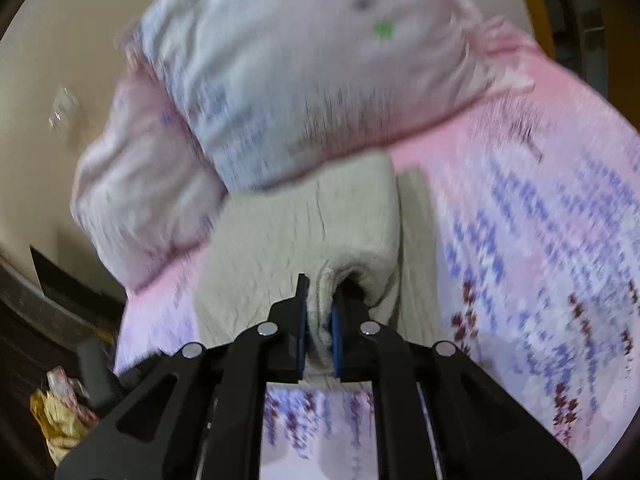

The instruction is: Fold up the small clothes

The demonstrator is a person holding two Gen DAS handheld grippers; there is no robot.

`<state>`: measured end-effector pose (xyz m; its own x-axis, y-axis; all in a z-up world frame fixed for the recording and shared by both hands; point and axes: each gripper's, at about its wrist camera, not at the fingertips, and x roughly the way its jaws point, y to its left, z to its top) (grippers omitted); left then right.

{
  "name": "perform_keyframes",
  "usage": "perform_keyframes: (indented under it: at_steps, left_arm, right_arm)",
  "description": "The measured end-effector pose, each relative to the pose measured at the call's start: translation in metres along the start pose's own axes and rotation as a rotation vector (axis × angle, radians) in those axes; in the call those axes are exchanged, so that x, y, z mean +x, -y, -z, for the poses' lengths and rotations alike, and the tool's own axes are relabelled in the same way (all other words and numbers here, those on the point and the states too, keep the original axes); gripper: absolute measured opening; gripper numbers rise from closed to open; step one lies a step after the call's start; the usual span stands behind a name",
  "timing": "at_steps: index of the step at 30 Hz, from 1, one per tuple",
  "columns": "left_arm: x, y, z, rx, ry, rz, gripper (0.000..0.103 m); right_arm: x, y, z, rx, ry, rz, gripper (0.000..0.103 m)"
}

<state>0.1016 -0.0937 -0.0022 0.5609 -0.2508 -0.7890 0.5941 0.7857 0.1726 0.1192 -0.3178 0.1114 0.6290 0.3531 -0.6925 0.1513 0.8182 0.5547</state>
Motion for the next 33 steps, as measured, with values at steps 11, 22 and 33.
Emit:
perform_keyframes:
  at_steps: [11,22,33]
  left_arm:
    - [-0.009,-0.048,-0.004,-0.265,0.008,0.123,0.037]
    - [-0.042,-0.049,0.007,-0.214,0.061,0.162,0.076]
    - [-0.059,-0.073,-0.05,-0.376,0.208,0.134,0.098]
  right_arm:
    - [0.008,0.038,0.036,0.076,-0.058,0.143,0.009]
    - [-0.01,0.037,0.029,0.074,0.002,0.129,0.057]
    - [0.056,0.051,-0.041,0.159,-0.068,0.069,0.066]
